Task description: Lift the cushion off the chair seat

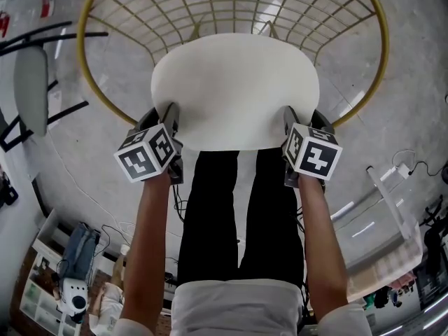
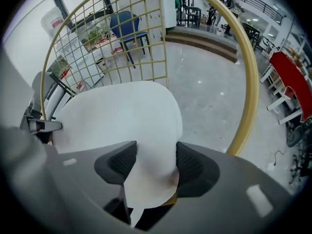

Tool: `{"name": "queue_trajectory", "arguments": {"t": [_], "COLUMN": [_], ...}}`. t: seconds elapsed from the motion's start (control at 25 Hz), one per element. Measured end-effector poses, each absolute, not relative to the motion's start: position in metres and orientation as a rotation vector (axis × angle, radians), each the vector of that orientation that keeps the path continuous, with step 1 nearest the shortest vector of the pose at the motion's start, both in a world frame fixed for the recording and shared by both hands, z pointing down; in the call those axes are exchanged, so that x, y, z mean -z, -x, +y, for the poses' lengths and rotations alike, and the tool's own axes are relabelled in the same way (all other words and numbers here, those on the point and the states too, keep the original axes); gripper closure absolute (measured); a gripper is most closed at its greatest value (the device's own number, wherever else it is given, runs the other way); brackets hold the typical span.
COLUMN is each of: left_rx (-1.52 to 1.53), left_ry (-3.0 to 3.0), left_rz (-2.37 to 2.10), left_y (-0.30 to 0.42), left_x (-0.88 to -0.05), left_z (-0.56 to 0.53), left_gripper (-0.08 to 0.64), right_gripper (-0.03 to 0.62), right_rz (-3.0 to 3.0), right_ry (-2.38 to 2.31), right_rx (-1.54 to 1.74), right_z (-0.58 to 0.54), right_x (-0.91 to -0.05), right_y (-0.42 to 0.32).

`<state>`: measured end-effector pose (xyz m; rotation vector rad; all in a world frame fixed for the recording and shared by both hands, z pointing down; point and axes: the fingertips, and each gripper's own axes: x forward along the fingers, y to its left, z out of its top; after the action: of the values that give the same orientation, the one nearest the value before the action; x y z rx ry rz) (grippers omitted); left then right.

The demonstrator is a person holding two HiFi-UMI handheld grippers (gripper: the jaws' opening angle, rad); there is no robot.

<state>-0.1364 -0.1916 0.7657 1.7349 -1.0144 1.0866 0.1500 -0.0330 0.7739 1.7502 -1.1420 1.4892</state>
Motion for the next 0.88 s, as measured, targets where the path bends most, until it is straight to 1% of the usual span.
{"name": "queue_trajectory", "arguments": {"t": [0.88], "left_rx": [-1.080], "left_ry": [-1.754], "left_rz": [-0.994], "left_y": [0.140], "left_x": [-0.740], "left_z": [-0.176], "left_gripper": [0.410], "right_gripper": [0.407], "right_rz": [-1.244], "right_ry": [-1.705], "right_rx": [-1.437], "right_z": [-0.022], "right_x": [-0.743], "right_y": [-0.148]}}
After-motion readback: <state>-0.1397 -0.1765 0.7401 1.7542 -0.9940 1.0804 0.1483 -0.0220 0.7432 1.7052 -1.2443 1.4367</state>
